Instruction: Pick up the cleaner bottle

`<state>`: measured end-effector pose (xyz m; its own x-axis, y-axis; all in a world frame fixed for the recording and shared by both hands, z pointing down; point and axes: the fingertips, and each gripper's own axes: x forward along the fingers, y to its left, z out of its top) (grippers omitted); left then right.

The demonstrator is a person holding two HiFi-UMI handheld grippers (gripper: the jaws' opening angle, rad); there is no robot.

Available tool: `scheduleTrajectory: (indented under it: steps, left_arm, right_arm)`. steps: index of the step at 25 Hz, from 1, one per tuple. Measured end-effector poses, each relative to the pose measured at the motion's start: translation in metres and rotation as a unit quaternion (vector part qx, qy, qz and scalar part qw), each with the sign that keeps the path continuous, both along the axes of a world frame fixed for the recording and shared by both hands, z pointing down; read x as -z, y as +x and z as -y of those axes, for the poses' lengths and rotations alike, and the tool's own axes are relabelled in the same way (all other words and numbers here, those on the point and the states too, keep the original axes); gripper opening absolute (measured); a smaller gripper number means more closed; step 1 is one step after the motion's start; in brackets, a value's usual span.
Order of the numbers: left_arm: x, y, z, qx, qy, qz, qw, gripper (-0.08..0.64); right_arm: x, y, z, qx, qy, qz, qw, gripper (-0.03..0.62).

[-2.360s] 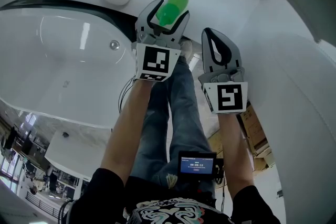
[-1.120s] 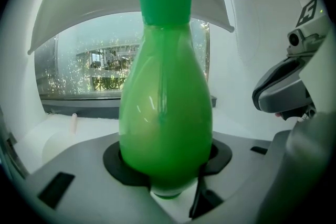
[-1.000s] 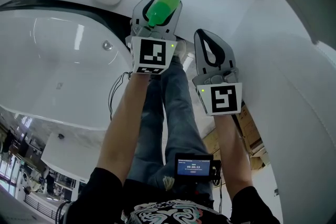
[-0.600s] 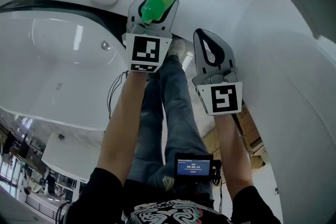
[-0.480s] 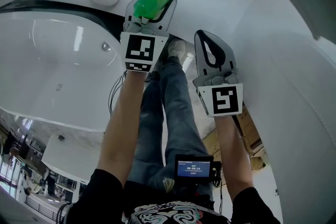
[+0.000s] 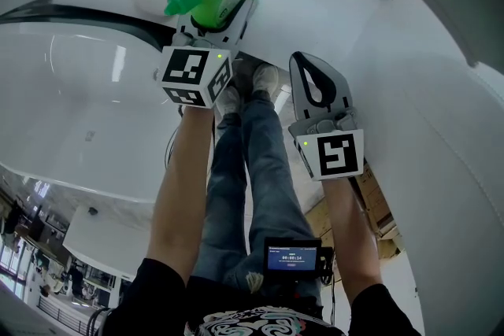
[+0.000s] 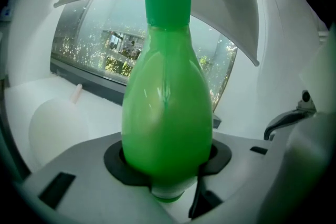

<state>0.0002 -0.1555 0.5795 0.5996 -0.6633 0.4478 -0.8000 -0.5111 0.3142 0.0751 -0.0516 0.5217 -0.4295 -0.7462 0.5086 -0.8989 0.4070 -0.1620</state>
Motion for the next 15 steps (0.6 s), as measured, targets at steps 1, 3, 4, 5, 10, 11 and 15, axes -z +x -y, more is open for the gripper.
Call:
scheduleTrajectory:
  steps: [1, 3, 4, 5, 10, 11, 15]
  left_arm:
    - [-0.001, -0.003, 0.002, 0.013, -0.011, -0.013, 0.9998, 0.209]
    - [-0.003, -0.010, 0.006, 0.041, -0.034, -0.042, 0.9977, 0.209]
    - [-0.004, -0.014, 0.008, 0.054, -0.046, -0.055, 0.9960, 0.209]
    - [-0.004, -0.018, 0.009, 0.064, -0.055, -0.066, 0.9942, 0.209]
    - [-0.007, -0.029, 0.009, 0.079, -0.074, -0.101, 0.9890, 0.209]
    - [-0.009, -0.031, 0.011, 0.083, -0.078, -0.109, 0.9875, 0.209]
    - [-0.016, -0.042, 0.016, 0.113, -0.106, -0.159, 0.9750, 0.207]
  right_arm:
    - [-0.004, 0.002, -0.004, 0.008, -0.009, -0.009, 1.000, 0.026]
    - [-0.009, 0.004, -0.008, 0.015, -0.019, -0.019, 1.000, 0.026]
    - [-0.010, 0.005, -0.008, 0.016, -0.021, -0.020, 0.999, 0.026]
    - [-0.010, 0.005, -0.008, 0.016, -0.022, -0.020, 0.999, 0.026]
    - [-0.011, 0.005, -0.009, 0.016, -0.024, -0.015, 0.999, 0.026]
    - [-0.012, 0.004, -0.007, 0.016, -0.024, -0.013, 0.999, 0.026]
    - [-0.014, 0.001, -0.007, 0.015, -0.025, -0.009, 1.000, 0.026]
